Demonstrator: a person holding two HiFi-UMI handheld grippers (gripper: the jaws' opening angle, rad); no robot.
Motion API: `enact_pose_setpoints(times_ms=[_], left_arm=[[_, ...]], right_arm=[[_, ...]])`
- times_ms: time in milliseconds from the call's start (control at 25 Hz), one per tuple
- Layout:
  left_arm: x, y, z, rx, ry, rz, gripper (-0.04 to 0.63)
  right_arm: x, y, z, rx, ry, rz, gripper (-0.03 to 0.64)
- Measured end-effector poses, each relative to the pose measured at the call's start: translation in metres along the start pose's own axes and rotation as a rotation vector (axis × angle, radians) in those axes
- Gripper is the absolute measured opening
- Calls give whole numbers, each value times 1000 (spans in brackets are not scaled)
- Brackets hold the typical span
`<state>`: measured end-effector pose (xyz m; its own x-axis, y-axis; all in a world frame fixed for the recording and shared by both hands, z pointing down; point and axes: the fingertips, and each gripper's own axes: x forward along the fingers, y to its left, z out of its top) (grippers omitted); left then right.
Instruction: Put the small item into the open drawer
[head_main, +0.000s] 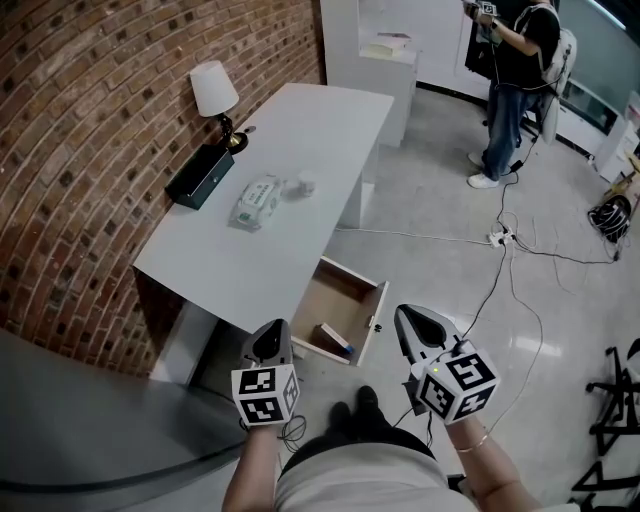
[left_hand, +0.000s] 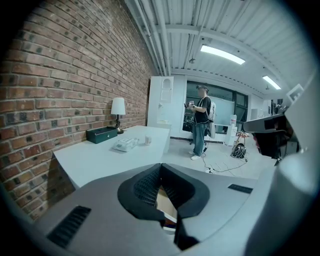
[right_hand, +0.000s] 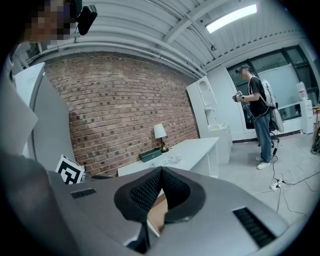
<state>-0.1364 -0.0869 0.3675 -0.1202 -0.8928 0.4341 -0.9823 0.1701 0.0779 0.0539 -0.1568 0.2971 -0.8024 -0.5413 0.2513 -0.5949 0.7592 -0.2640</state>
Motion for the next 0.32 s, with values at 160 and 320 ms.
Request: enact_pose_setpoints(times_ms=[160, 320], left_arm=[[2, 5, -1, -3, 3, 3, 20], [7, 11, -2, -1, 3, 2, 20]], right_arm=[[6, 2, -1, -4, 5, 2, 5], [15, 5, -3, -8, 5, 6, 5]])
